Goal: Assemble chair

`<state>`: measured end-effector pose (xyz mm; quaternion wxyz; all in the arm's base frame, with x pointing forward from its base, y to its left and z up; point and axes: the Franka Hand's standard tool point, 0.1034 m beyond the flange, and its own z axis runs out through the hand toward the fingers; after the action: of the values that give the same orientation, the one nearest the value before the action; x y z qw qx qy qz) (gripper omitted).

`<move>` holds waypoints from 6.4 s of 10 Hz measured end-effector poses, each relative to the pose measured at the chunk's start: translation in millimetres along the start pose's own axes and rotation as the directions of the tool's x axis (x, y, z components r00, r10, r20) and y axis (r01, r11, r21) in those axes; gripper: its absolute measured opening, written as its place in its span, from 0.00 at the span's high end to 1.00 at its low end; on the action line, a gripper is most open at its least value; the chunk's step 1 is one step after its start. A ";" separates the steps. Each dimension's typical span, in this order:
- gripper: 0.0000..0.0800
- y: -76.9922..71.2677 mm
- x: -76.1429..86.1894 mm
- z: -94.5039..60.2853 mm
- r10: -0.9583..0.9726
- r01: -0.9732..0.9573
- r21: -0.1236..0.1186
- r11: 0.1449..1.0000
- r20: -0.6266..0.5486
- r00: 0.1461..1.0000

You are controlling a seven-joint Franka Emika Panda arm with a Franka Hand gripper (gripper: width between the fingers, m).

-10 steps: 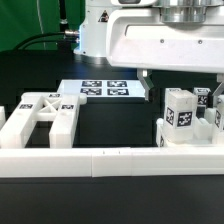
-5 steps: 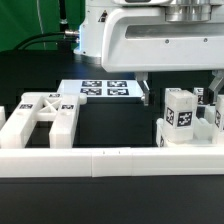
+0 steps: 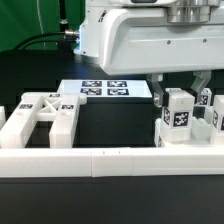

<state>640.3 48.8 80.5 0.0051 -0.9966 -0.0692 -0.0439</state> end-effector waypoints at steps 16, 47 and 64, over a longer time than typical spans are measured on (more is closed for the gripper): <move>0.36 -6.2 3.1 0.7 0.916 -0.916 0.029 0.400 -0.006 0.400; 0.34 -0.4 0.5 6.0 0.915 -0.914 0.046 0.403 -0.021 0.402; 0.36 4.0 1.8 4.2 -0.031 0.030 -0.025 0.999 -0.035 0.999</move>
Offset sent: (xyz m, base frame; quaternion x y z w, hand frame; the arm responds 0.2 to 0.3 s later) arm -0.0052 -0.0038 -0.0053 -0.0002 0.0016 0.2888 0.9574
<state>643.0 45.1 76.4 -0.0068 -0.9945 -0.0838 -0.0625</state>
